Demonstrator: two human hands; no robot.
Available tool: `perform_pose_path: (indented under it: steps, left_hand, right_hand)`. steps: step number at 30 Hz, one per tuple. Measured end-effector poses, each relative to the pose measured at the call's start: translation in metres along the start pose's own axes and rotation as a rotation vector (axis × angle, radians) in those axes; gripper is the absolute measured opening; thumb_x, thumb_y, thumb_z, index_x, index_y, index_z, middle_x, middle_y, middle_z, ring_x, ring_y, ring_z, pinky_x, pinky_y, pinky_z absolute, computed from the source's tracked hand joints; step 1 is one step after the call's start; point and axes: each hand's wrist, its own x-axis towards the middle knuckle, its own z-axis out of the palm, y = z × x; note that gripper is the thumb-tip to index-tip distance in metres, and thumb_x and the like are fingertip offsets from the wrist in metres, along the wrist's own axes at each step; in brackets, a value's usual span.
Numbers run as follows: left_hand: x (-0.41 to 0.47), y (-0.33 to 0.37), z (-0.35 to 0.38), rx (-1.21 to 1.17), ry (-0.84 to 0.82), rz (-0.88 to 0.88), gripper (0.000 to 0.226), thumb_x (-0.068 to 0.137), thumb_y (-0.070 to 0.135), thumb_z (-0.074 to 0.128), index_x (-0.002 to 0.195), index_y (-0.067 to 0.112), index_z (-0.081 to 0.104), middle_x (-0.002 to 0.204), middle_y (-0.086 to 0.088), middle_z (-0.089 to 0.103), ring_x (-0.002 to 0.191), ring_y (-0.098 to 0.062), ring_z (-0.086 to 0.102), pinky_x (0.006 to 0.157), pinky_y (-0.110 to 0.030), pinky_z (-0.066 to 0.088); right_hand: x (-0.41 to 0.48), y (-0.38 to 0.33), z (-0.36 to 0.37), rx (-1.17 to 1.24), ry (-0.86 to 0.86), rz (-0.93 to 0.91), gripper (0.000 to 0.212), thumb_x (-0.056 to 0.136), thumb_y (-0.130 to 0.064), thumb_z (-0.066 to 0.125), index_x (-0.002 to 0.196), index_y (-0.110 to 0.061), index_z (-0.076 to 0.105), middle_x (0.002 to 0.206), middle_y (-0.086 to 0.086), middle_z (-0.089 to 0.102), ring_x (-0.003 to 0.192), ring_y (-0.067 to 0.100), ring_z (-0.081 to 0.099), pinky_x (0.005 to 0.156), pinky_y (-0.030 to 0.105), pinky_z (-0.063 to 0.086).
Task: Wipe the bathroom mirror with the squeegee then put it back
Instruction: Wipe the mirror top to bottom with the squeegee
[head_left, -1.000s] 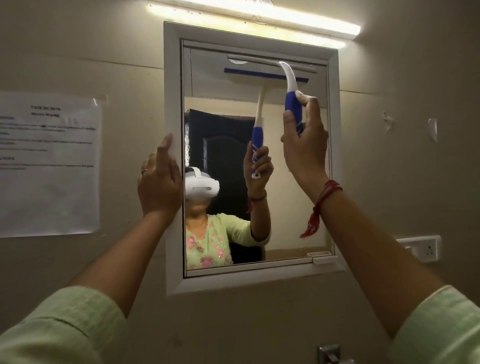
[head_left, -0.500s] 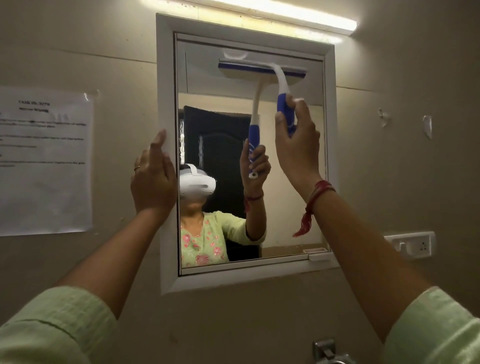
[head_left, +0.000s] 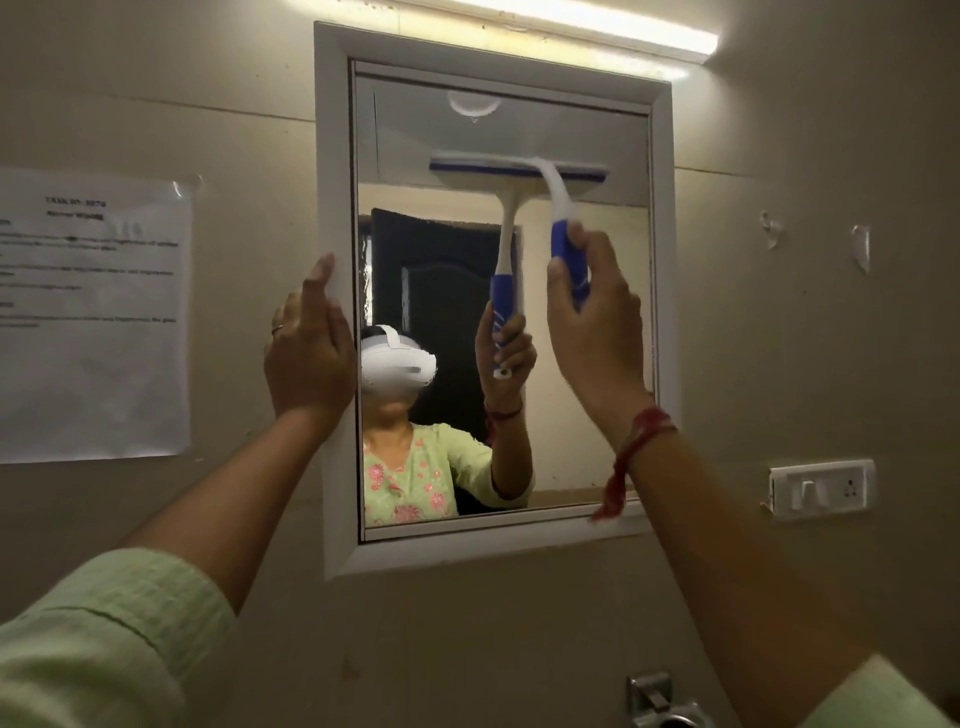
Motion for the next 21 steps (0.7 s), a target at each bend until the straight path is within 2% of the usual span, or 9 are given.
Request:
perform_pose_path:
  steps: [3, 7, 11, 16, 19, 21]
  left_hand:
    - [0.001, -0.002, 0.001, 0.045, 0.021, 0.009, 0.039, 0.097, 0.017, 0.035, 0.136, 0.02, 0.038, 0.105, -0.013, 0.061, 0.096, -0.031, 0.055, 0.093, -0.045, 0.033]
    - [0.001, -0.005, 0.002, 0.086, 0.022, -0.004, 0.04, 0.097, 0.02, 0.033, 0.136, 0.023, 0.037, 0.102, -0.009, 0.062, 0.097, -0.027, 0.055, 0.102, -0.042, 0.024]
    - [0.0, -0.003, 0.002, 0.069, 0.027, -0.003, 0.04, 0.097, 0.02, 0.033, 0.136, 0.022, 0.038, 0.101, -0.009, 0.062, 0.096, -0.027, 0.055, 0.098, -0.04, 0.027]
    - [0.0, -0.003, 0.002, 0.051, 0.022, 0.006, 0.041, 0.096, 0.017, 0.034, 0.137, 0.021, 0.037, 0.106, -0.012, 0.061, 0.097, -0.03, 0.053, 0.088, -0.042, 0.036]
    - [0.0, -0.003, 0.002, 0.062, 0.025, 0.013, 0.041, 0.096, 0.016, 0.034, 0.137, 0.02, 0.038, 0.106, -0.015, 0.06, 0.095, -0.034, 0.053, 0.082, -0.042, 0.039]
    - [0.0, -0.003, 0.002, 0.065, 0.025, 0.018, 0.041, 0.096, 0.016, 0.034, 0.137, 0.02, 0.037, 0.105, -0.015, 0.06, 0.095, -0.034, 0.053, 0.082, -0.043, 0.039]
  right_hand:
    - [-0.034, 0.008, -0.007, -0.019, -0.009, 0.0, 0.03, 0.095, -0.028, 0.047, 0.125, -0.021, 0.043, 0.097, -0.013, 0.051, 0.062, -0.004, 0.053, 0.058, 0.011, 0.049]
    - [-0.012, 0.005, -0.009, -0.067, 0.001, -0.028, 0.031, 0.095, -0.028, 0.048, 0.125, -0.022, 0.044, 0.093, -0.013, 0.05, 0.057, -0.004, 0.052, 0.052, 0.005, 0.041]
    - [0.006, 0.004, -0.005, -0.057, 0.014, -0.033, 0.032, 0.096, -0.027, 0.047, 0.126, -0.018, 0.044, 0.097, -0.01, 0.054, 0.06, -0.002, 0.052, 0.057, 0.007, 0.043]
    - [-0.064, 0.03, -0.006, -0.054, -0.011, -0.039, 0.032, 0.096, -0.03, 0.042, 0.127, -0.023, 0.04, 0.072, -0.024, 0.047, 0.06, -0.003, 0.056, 0.048, 0.007, 0.044]
    - [-0.095, 0.039, -0.008, 0.008, -0.012, -0.021, 0.036, 0.095, -0.034, 0.04, 0.13, -0.023, 0.04, 0.072, -0.024, 0.046, 0.069, -0.007, 0.055, 0.054, 0.005, 0.045]
    - [-0.09, 0.039, -0.004, 0.024, 0.003, -0.017, 0.038, 0.094, -0.038, 0.038, 0.13, -0.024, 0.039, 0.074, -0.023, 0.048, 0.064, -0.004, 0.055, 0.052, 0.007, 0.045]
